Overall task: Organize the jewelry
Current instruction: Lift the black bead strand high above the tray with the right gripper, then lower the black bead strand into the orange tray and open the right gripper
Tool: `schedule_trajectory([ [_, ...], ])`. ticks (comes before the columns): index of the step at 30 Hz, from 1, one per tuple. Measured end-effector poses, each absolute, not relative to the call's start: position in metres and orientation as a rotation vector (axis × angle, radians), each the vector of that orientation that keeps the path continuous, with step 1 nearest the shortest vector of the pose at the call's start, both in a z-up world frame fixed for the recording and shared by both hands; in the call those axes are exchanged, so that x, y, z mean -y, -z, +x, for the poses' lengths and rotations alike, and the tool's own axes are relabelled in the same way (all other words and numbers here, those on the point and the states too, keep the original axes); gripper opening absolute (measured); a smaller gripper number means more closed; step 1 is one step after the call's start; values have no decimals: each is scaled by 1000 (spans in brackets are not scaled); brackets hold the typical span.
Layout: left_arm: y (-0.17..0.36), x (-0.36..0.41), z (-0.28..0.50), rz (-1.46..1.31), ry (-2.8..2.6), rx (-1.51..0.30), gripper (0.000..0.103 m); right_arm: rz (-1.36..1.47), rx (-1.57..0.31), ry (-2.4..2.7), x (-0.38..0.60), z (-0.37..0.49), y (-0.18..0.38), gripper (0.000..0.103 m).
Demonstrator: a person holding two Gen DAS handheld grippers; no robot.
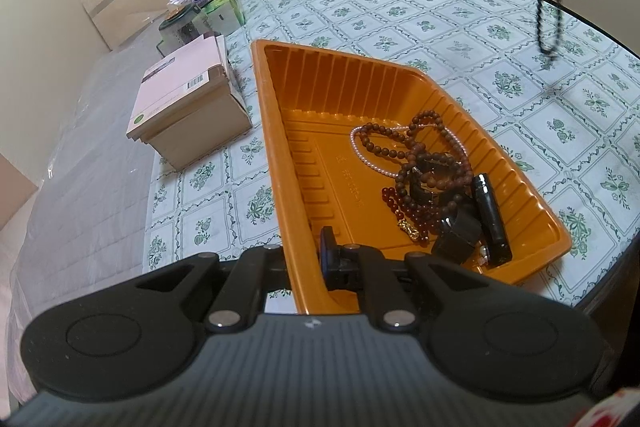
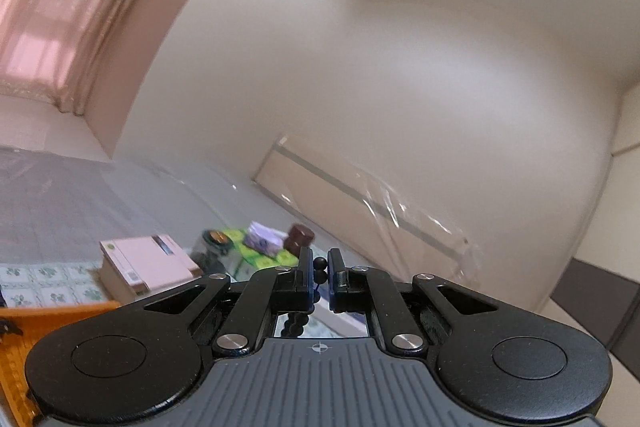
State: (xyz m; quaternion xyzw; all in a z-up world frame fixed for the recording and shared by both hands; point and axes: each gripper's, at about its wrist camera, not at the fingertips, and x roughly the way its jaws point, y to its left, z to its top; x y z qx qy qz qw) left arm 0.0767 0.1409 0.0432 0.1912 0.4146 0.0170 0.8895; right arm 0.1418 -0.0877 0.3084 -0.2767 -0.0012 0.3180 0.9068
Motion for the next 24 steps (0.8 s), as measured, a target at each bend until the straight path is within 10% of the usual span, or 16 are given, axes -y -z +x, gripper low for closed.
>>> schedule_trajectory([
  [24, -43, -145, 74, 388, -20, -852, 8, -798, -142, -996, -60, 170, -235, 7],
])
